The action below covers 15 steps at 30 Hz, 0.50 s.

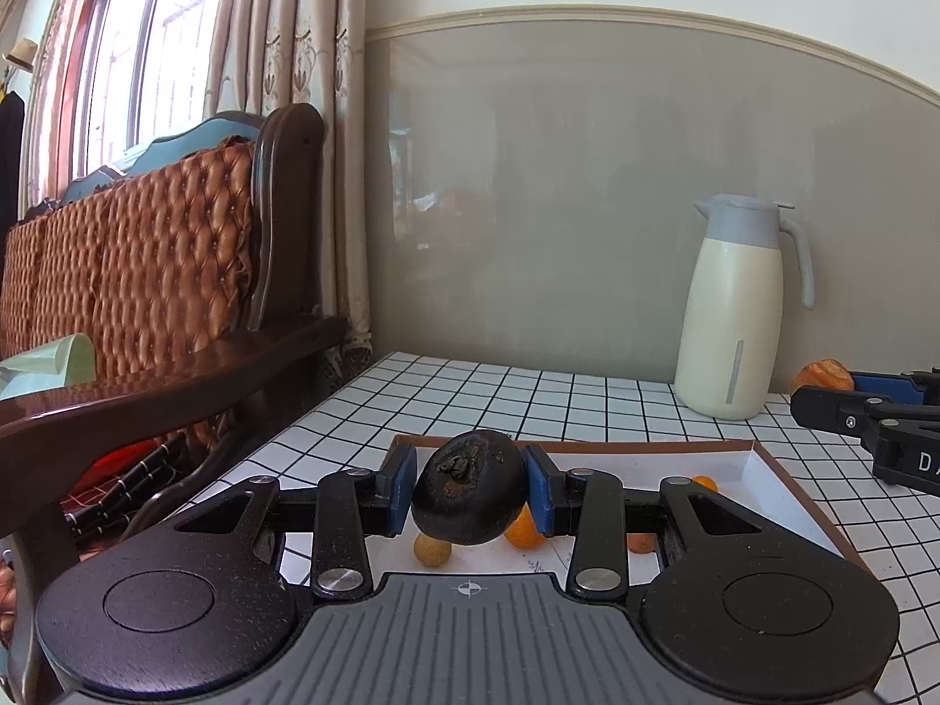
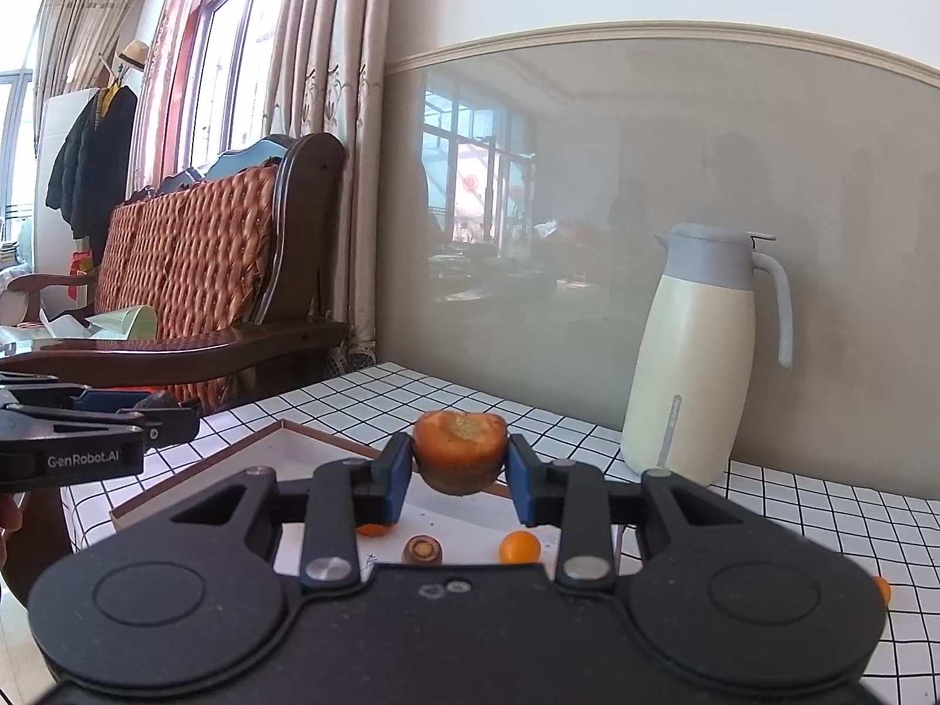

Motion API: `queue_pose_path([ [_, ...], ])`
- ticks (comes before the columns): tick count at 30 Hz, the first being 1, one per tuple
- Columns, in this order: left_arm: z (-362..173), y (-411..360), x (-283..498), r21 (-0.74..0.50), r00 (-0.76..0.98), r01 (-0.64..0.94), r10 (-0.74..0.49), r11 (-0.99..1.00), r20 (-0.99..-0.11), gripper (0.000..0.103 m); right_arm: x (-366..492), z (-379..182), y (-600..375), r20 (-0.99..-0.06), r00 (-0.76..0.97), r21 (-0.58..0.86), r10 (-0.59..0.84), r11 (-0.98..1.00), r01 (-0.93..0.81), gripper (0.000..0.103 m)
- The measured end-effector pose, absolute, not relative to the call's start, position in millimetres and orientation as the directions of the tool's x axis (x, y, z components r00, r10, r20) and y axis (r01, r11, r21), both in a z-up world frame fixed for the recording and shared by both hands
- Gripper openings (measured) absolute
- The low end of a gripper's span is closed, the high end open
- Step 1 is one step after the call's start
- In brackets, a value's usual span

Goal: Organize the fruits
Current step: 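Carry the dark dried fruit and cut orange half over the tray with both tools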

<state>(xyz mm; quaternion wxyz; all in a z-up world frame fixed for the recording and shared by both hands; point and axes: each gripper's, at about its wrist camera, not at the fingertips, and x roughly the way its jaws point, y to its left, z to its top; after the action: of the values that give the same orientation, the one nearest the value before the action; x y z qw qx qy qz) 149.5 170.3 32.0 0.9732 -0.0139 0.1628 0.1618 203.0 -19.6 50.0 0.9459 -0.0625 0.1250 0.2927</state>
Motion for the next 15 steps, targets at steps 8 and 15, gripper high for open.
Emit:
queue_pose_path([
  [8, 26.9, 179.0, 171.7, 0.029, 0.886, -0.322, 0.312, 0.946, -0.344, 0.039, 221.5, 43.9, -17.0, -0.301, 0.802, -0.057, 0.516, 0.83, -0.555, 0.026],
  [15, 18.9, 187.1, 186.8, 0.025, 0.875, -0.329, 0.314, 0.944, -0.37, 0.039, 239.0, 37.8, -20.3, -0.329, 0.803, -0.036, 0.497, 0.843, -0.536, 0.026],
])
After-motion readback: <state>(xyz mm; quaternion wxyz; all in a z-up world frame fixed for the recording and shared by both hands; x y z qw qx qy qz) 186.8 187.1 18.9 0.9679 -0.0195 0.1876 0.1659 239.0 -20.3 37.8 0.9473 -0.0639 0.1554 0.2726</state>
